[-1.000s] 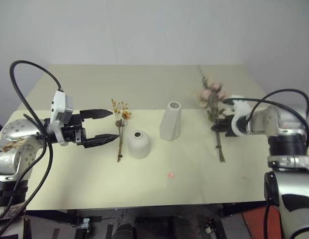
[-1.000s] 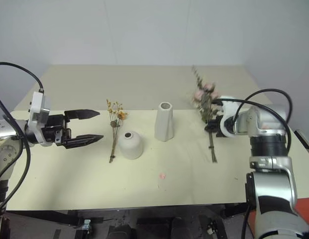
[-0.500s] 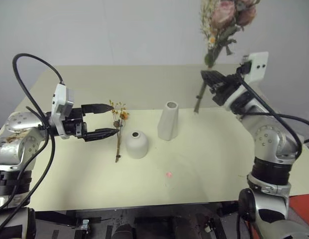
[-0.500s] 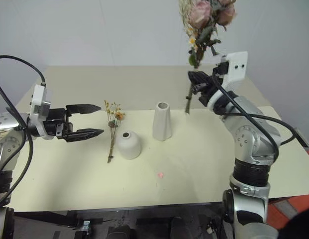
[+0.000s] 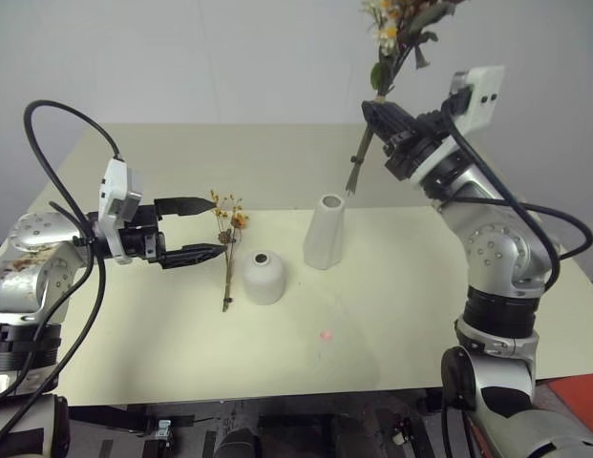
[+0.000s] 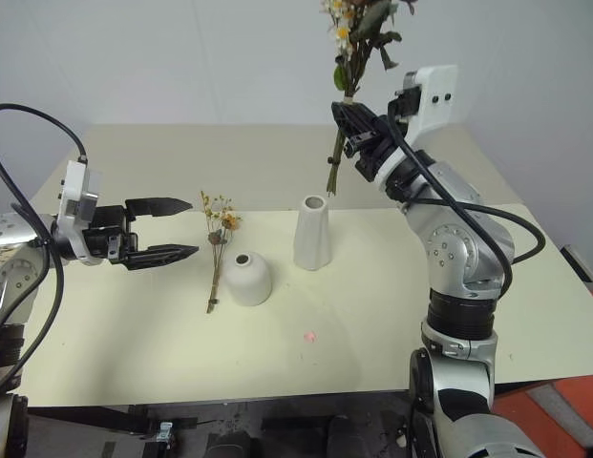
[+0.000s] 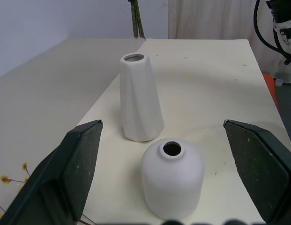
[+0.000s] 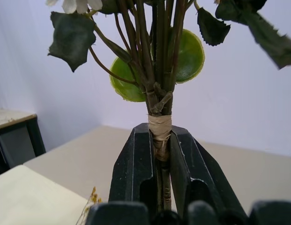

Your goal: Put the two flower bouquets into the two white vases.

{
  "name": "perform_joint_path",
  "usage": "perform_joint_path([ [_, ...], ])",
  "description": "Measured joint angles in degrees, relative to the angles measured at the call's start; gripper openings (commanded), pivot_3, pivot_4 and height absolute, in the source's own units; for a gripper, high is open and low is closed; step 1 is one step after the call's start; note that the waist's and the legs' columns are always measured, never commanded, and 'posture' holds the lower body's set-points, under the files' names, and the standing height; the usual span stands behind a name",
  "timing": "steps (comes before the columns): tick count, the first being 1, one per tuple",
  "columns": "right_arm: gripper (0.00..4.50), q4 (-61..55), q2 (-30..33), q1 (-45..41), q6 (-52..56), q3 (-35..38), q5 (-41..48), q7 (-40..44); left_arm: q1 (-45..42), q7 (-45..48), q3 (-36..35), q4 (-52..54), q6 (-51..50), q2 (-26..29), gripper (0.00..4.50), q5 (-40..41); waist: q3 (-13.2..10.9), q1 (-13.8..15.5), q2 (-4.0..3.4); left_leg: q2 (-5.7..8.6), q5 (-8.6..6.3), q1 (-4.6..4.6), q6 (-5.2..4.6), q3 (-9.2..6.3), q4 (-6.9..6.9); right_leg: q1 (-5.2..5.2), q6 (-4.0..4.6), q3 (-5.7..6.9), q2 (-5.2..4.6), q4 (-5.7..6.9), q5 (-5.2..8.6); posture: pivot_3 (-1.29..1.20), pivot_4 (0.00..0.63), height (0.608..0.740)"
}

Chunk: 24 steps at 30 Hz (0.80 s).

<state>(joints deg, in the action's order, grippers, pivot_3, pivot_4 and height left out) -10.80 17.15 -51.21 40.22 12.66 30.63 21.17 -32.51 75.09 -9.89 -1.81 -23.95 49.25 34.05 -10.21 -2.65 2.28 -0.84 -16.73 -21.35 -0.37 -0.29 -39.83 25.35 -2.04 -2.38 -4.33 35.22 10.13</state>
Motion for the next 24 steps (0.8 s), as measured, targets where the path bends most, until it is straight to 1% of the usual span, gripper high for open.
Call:
perform_joint_path([
  [7,0.22,4.0,-1.3,-0.1,-1.6,-1.8,0.0,0.4,0.0,-0.2,0.0,0.1,0.0,0.0,4.5,-0.1,0.0,0.1,0.0,0.01,0.0,0.0,0.0,0.0,0.0,0.0,0.0,0.0,-0.01,0.04,0.0,0.0,0.15,0.74],
  [24,0.22,5.5,-2.1,1.7,-4.1,-4.3,-1.1,2.1,0.1,-0.4,-0.2,0.2,0.0,0.1,4.5,-0.1,0.0,0.1,-0.01,0.0,0.0,-0.01,0.0,0.0,0.01,0.01,0.0,0.0,-0.01,0.0,0.0,0.0,0.15,0.74],
])
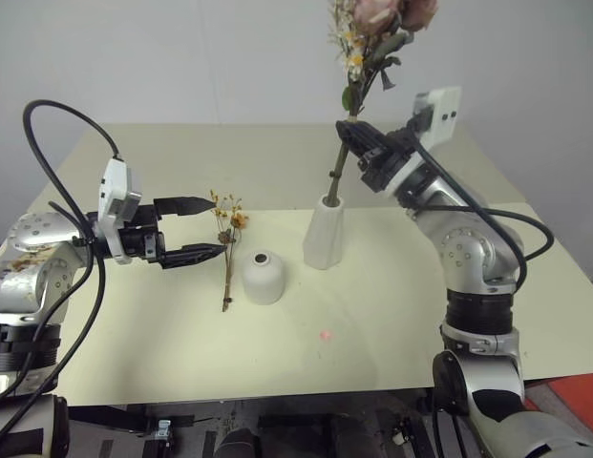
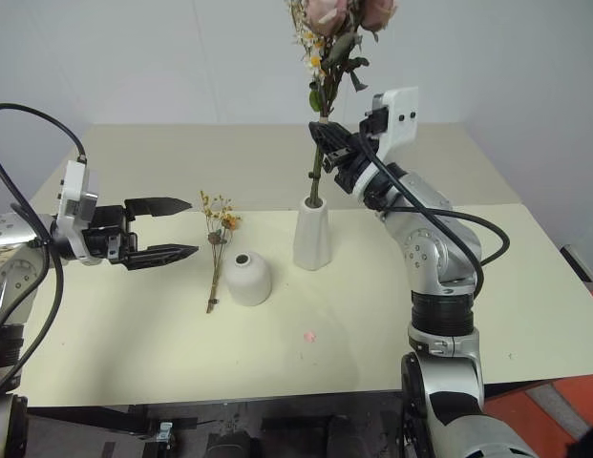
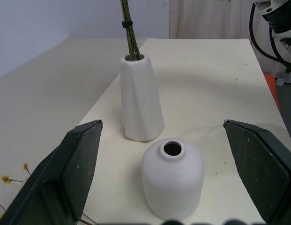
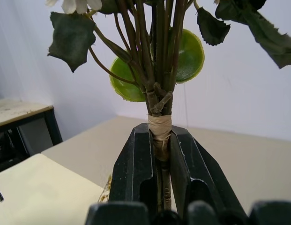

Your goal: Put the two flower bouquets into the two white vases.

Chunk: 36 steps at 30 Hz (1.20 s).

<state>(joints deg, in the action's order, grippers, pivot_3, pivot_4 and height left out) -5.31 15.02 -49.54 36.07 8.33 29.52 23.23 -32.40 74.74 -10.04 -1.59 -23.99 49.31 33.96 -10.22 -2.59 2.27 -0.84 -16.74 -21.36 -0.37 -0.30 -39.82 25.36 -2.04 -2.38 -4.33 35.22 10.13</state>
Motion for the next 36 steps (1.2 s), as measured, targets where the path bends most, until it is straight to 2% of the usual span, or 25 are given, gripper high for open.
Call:
perform_joint_path([
  [16,0.22,1.5,-0.2,5.4,-3.3,-3.4,-3.5,0.6,0.0,0.0,0.0,0.0,0.0,0.0,4.5,-0.1,0.0,0.0,0.0,0.01,0.0,0.0,0.0,0.0,0.0,0.0,0.0,0.0,0.0,0.0,0.0,0.0,0.15,0.74],
  [24,3.07,1.2,-0.5,9.0,-5.4,-4.0,-4.7,1.4,0.0,-0.6,0.0,0.0,0.0,0.0,4.5,-0.5,0.0,0.0,0.0,0.0,0.0,0.0,0.0,0.0,0.0,-0.01,0.0,0.0,0.0,-0.01,0.0,0.0,0.15,0.74],
  [28,4.47,-3.4,1.6,13.1,-5.0,-4.0,-4.4,1.9,0.0,-3.8,0.2,0.0,-1.0,0.0,4.5,-2.4,0.0,0.2,0.0,0.01,0.0,-0.01,0.0,0.0,0.0,-0.01,0.0,0.0,-0.01,-0.03,0.0,0.0,0.15,0.74],
  [32,4.47,-10.5,6.8,18.1,-2.7,-3.8,-2.9,4.6,0.3,-9.3,2.6,0.0,-3.4,0.0,4.5,-6.3,0.0,0.4,0.0,0.02,0.0,0.0,0.0,-0.03,-0.01,-0.06,-0.01,0.01,-0.01,-0.08,0.01,0.0,0.15,0.74],
  [36,4.47,-16.1,13.8,21.8,0.1,-3.0,0.6,9.4,-0.1,-15.2,7.5,0.0,-9.9,0.4,4.5,-11.5,0.0,0.4,0.01,0.03,0.0,0.04,0.0,-0.02,-0.04,-0.08,-0.02,0.0,-0.01,-0.16,0.01,0.0,0.15,0.74],
])
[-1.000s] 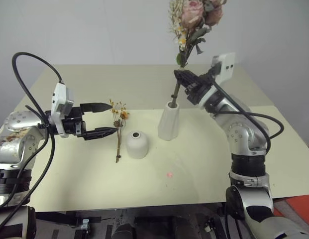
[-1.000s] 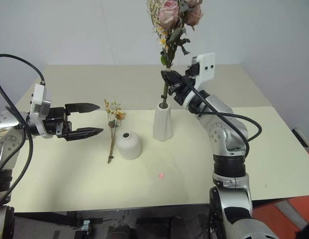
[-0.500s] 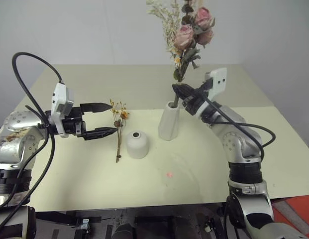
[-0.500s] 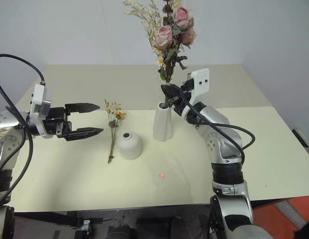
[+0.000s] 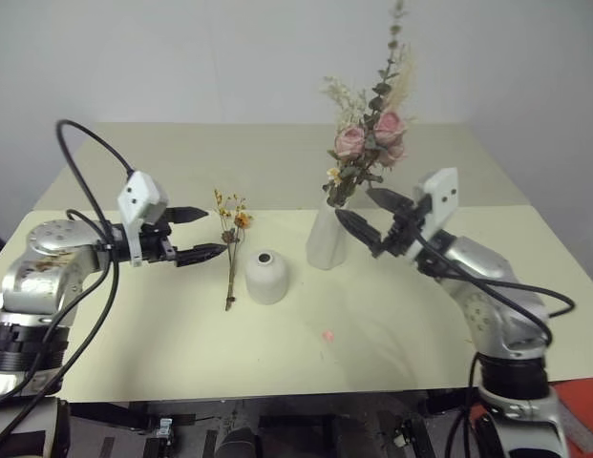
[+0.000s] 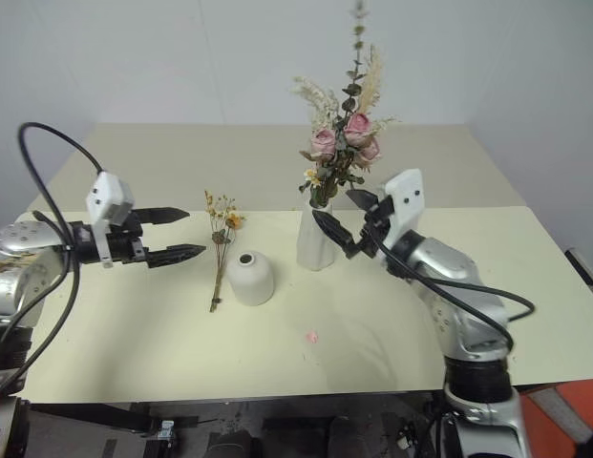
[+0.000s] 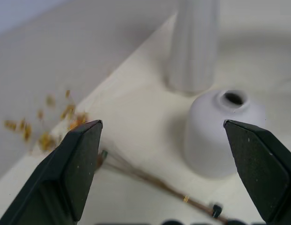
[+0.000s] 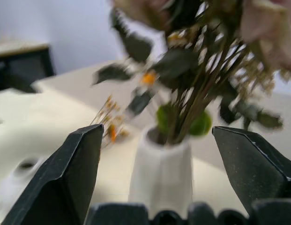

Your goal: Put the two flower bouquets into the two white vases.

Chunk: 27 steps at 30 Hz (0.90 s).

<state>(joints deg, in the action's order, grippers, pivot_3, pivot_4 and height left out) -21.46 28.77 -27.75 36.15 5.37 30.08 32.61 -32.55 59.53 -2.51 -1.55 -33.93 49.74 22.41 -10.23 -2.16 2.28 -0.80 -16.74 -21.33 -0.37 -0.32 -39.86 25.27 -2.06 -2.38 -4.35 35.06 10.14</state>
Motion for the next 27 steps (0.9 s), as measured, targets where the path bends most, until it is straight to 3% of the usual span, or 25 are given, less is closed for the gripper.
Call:
perform_joint_path([
  [7,4.47,-5.9,12.4,1.3,5.8,4.3,8.7,9.0,-8.1,-7.3,11.5,0.6,-23.3,-0.9,4.5,-4.6,0.0,0.0,0.04,0.0,0.0,0.13,0.0,-0.03,-0.02,-0.11,-0.03,-0.02,0.04,-0.04,0.03,0.0,0.15,0.74],
  [13,4.47,-5.1,22.6,1.6,6.4,6.1,13.3,20.3,-16.1,-12.8,17.2,-8.1,-31.3,-7.4,4.5,-8.5,0.0,0.1,0.05,0.04,-0.01,0.09,-0.01,-0.02,-0.03,-0.11,-0.03,-0.03,0.01,-0.07,0.03,0.0,0.15,0.74],
  [16,4.5,-4.8,26.2,1.9,6.3,7.4,14.7,25.2,-19.5,-15.3,19.5,-14.7,-31.5,-11.0,3.87,-11.2,0.0,0.4,0.06,0.04,-0.01,0.09,-0.01,-0.02,-0.06,-0.12,-0.03,-0.03,0.01,-0.08,0.02,0.0,0.15,0.74],
  [27,4.5,-5.0,26.7,3.5,6.2,9.2,16.2,26.9,-22.7,-16.2,20.4,-22.4,-29.3,-13.8,0.34,-14.6,0.0,1.3,0.07,0.06,-0.01,0.07,-0.01,-0.02,-0.07,-0.11,-0.03,-0.04,-0.02,-0.05,0.02,0.0,0.15,0.74],
])
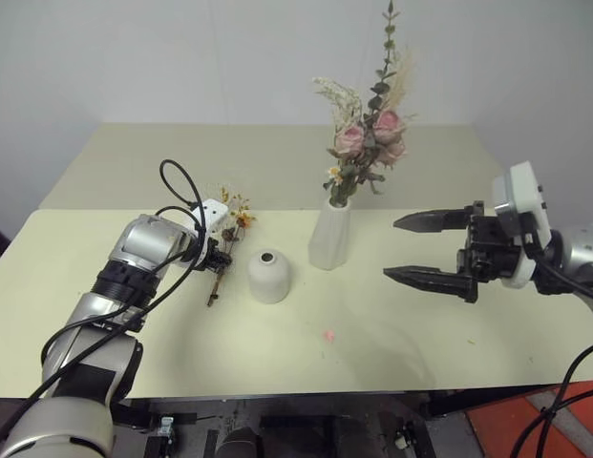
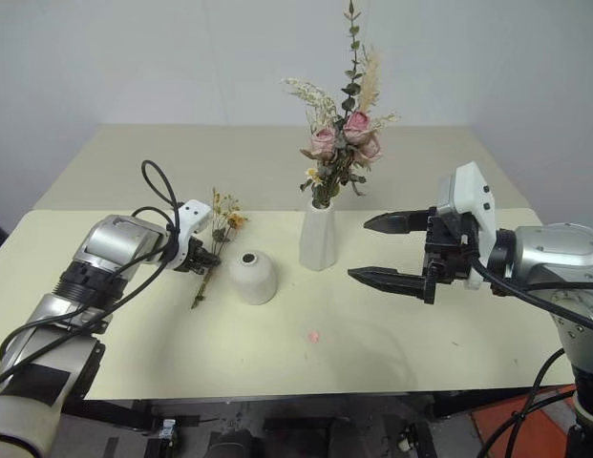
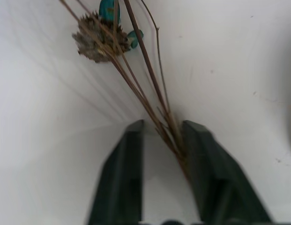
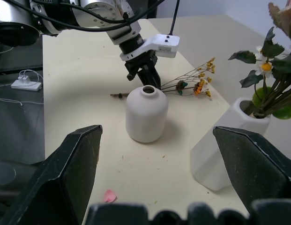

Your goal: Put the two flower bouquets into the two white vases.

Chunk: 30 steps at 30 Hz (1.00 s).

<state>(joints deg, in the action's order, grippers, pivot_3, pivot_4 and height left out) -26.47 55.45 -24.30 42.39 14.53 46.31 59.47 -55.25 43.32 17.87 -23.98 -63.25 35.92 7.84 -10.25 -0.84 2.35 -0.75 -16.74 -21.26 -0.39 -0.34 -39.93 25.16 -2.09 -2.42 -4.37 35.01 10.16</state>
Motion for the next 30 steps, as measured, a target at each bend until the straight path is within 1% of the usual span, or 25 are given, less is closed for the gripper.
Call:
perform_joint_path([
  [1,4.5,0.0,0.0,0.2,0.0,0.0,0.0,0.0,0.0,0.0,-0.1,-0.3,0.4,0.0,0.03,0.0,0.0,0.0,0.0,0.01,0.0,-0.01,0.0,0.0,-0.02,0.0,0.0,0.0,-0.02,0.0,0.0,0.0,0.15,0.74],
  [4,4.5,-0.1,0.0,0.6,0.0,0.3,0.0,-0.9,0.3,-0.3,-2.7,-0.4,0.9,0.0,0.03,0.3,0.0,0.0,0.01,0.0,0.0,-0.02,0.0,0.0,-0.06,0.01,0.0,0.01,-0.01,0.02,0.0,0.0,0.15,0.74],
  [6,4.5,0.0,-0.3,0.7,0.0,0.7,0.0,-2.2,2.0,-1.6,-7.2,1.3,4.0,0.3,0.03,0.9,0.0,-0.1,0.0,-0.02,0.0,-0.02,0.0,0.0,-0.04,0.04,0.01,0.0,-0.01,0.03,0.0,0.0,0.15,0.74],
  [9,4.5,0.4,-1.3,1.3,0.0,1.1,0.0,-4.1,5.1,-2.3,-15.0,5.3,11.4,0.7,0.03,3.1,0.0,0.0,0.0,-0.03,0.0,-0.05,0.01,0.0,-0.05,0.07,0.03,0.01,-0.02,0.04,-0.02,0.0,0.15,0.74],
  [12,4.5,1.4,-2.3,3.3,0.0,1.6,0.0,-5.3,8.7,-0.6,-28.3,10.9,21.9,-2.9,0.03,11.7,0.0,0.2,0.02,-0.06,0.0,-0.14,0.01,0.0,-0.15,0.09,0.04,0.04,-0.07,0.04,-0.03,0.0,0.15,0.74],
  [14,4.5,1.4,-2.9,3.9,0.0,1.6,0.0,-5.7,8.8,2.6,-34.7,15.0,23.2,-3.8,0.03,19.4,0.0,0.3,0.01,-0.02,0.0,-0.16,0.01,0.0,-0.17,0.08,0.03,0.04,-0.08,0.04,-0.04,0.0,0.15,0.74],
  [16,4.5,1.7,-2.9,4.8,0.0,1.6,-0.1,-5.8,8.8,6.7,-38.6,18.7,22.6,-3.2,0.03,26.1,0.0,0.3,0.01,-0.01,0.0,-0.13,0.0,0.0,-0.17,0.04,0.03,0.04,-0.07,0.04,-0.04,0.0,0.15,0.74],
  [18,4.5,2.3,-2.9,5.0,0.0,1.6,-0.1,-5.9,8.8,10.2,-39.9,21.2,21.4,-2.8,0.03,31.4,0.0,0.3,0.01,0.01,0.0,-0.05,0.0,0.01,-0.19,-0.03,0.02,0.03,-0.07,0.02,-0.03,0.0,0.15,0.74],
  [21,4.5,2.4,-2.9,5.0,0.0,1.6,-0.1,-5.9,10.0,14.0,-39.6,22.5,20.1,-3.2,0.03,36.6,0.0,0.2,0.01,0.0,0.0,0.1,0.0,0.01,-0.18,-0.15,0.02,0.02,-0.03,0.04,-0.03,0.0,0.15,0.74],
  [25,4.5,2.7,-2.9,5.1,0.0,1.6,0.0,-5.6,11.6,16.9,-37.2,22.6,19.2,-4.9,0.03,39.6,0.0,0.1,0.01,-0.01,0.0,0.08,0.0,0.0,-0.18,-0.14,0.02,0.02,-0.02,0.02,-0.03,0.0,0.15,0.74],
  [30,4.5,2.7,-2.8,7.1,0.0,2.1,1.3,-3.6,11.9,20.0,-32.6,22.6,20.3,-5.4,0.03,39.4,0.0,0.1,0.01,0.0,0.0,0.07,0.0,0.01,-0.17,-0.14,0.02,0.02,-0.02,-0.01,-0.03,0.0,0.15,0.74],
])
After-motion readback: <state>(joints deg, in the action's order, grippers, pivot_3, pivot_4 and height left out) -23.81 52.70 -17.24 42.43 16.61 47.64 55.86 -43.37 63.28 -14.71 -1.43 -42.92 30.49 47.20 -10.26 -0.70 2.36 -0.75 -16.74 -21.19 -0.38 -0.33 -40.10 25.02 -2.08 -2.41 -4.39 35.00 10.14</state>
